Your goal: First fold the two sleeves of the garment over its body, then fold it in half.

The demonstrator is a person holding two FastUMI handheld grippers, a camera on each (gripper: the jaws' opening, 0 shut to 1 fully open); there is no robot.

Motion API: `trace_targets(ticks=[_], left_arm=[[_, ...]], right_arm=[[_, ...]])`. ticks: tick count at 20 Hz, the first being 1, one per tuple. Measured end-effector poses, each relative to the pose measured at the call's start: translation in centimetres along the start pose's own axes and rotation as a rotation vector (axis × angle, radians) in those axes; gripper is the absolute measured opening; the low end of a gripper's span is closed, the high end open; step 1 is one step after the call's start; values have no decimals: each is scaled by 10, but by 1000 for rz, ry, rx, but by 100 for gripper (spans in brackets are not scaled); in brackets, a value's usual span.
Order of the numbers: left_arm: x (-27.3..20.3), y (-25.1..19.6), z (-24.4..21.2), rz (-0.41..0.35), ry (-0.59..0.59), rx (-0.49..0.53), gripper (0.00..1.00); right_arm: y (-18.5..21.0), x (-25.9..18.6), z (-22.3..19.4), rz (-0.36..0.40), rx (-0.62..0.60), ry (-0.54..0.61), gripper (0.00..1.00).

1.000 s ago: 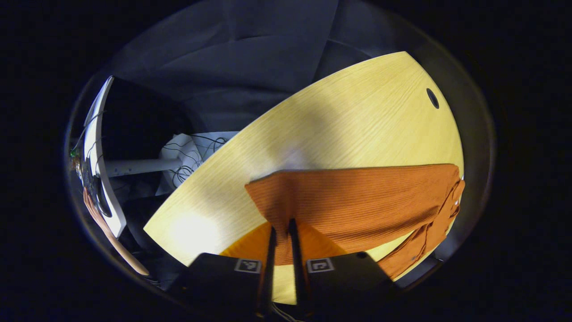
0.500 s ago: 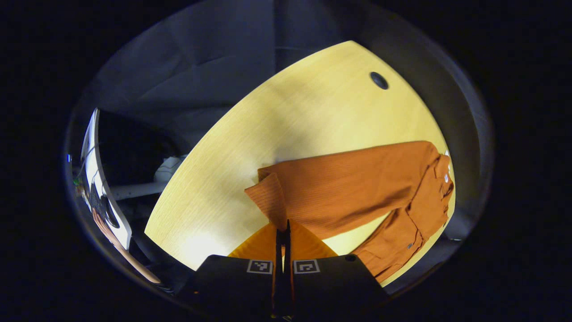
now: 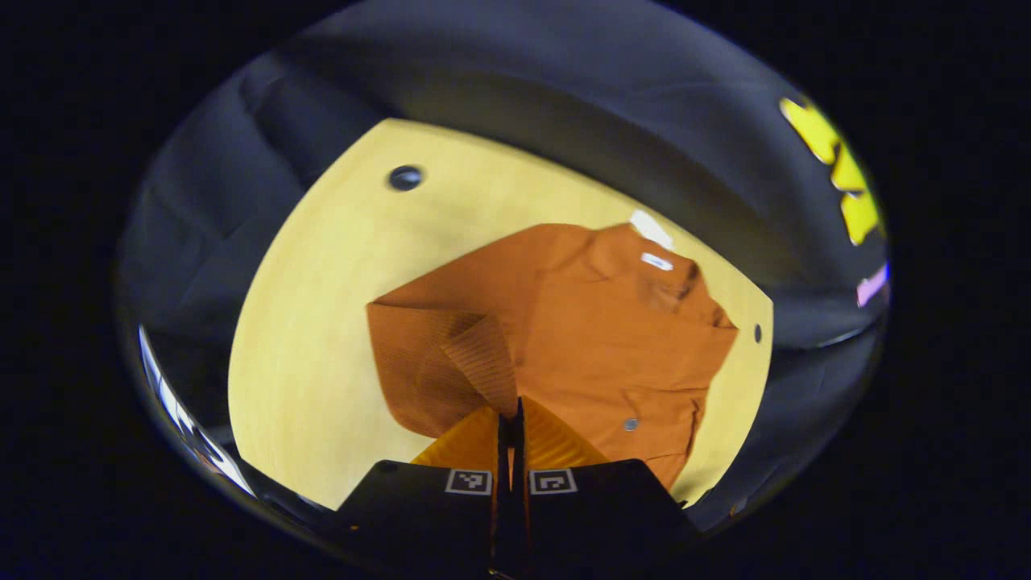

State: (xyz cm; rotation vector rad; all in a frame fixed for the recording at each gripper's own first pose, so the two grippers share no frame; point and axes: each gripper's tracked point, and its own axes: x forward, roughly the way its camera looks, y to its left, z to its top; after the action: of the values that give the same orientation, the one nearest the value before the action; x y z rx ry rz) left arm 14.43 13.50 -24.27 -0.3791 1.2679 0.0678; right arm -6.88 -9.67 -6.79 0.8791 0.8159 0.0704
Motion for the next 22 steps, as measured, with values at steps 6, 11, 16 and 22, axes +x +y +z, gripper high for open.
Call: trace_targets(ticks=[6, 11, 16, 22], left_arm=[[16, -176, 12, -81, 10, 328, 3], [59, -274, -8, -168, 80, 338, 3], [90, -292, -5, -164, 76, 287, 4], [79, -313, -13, -260, 78, 263, 7]], right_arm=[[19, 7, -2, 48, -21, 29, 96], [19, 14, 7, 27, -32, 39, 96], [24, 20, 2, 56, -37, 61, 92], [24, 28, -5, 95, 11, 81, 96]])
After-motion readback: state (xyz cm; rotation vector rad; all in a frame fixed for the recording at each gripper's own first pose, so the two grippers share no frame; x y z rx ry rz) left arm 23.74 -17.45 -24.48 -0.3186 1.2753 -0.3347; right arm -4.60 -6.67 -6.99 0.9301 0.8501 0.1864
